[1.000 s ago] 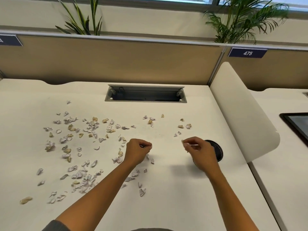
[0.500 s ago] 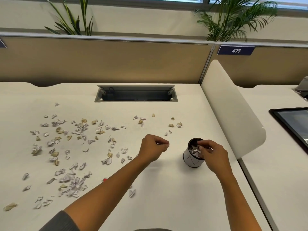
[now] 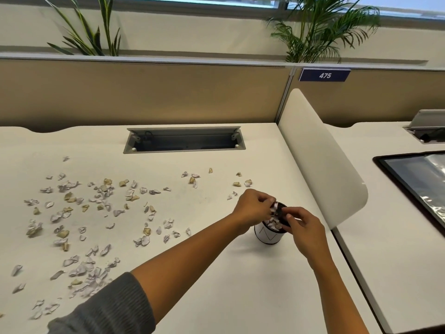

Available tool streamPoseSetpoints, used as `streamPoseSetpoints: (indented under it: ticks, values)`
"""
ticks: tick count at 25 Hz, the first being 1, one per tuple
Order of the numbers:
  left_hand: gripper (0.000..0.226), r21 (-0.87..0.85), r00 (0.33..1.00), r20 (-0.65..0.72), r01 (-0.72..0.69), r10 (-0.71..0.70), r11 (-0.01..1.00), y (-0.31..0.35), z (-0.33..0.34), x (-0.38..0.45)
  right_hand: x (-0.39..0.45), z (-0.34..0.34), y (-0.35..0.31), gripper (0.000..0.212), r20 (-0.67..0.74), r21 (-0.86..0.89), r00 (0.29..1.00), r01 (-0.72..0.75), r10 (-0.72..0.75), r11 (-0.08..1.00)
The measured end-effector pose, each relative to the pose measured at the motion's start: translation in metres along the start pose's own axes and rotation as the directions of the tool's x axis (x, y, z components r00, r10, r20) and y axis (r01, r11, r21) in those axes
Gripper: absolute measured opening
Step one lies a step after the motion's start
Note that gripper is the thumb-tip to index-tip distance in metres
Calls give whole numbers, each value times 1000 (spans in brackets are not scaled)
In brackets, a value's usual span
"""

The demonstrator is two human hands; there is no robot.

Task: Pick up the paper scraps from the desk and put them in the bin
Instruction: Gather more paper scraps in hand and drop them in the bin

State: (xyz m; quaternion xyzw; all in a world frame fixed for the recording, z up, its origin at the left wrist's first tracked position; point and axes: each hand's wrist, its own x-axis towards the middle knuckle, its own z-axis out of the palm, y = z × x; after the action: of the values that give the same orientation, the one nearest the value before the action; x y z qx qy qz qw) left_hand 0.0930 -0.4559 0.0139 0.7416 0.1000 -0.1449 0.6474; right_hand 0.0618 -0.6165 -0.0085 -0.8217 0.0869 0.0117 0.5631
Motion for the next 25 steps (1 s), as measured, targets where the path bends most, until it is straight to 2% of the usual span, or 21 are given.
streamPoseSetpoints:
  ticks: [6, 10, 12, 16, 20, 25]
  values:
    - [25, -167, 1000, 27, -3, 8, 986, -2, -17, -6, 0, 2, -2, 26, -40, 37, 999, 17, -15, 999]
    - [26, -103, 999, -48, -12, 8, 995, -17, -41, -15, -2, 14, -11, 26, -45, 6, 997, 63, -62, 998]
    - [26, -20, 995, -96, -9, 7, 1000, -30, -57, -20, -5, 24, -18, 26, -37, -16, 995, 89, -90, 996]
    - [32, 291, 979, -198, 3, 57, 957, -68, -94, -33, -11, 48, -29, 24, 14, 10, 992, 125, -125, 992]
    - [31, 502, 964, -241, 24, 114, 865, -111, -140, -47, -17, 75, -37, 22, 108, 28, 990, 84, -86, 996]
    - [44, 717, 957, -221, 30, 186, 697, -143, -201, -55, -31, 107, -41, 22, 198, -28, 972, 133, -125, 991]
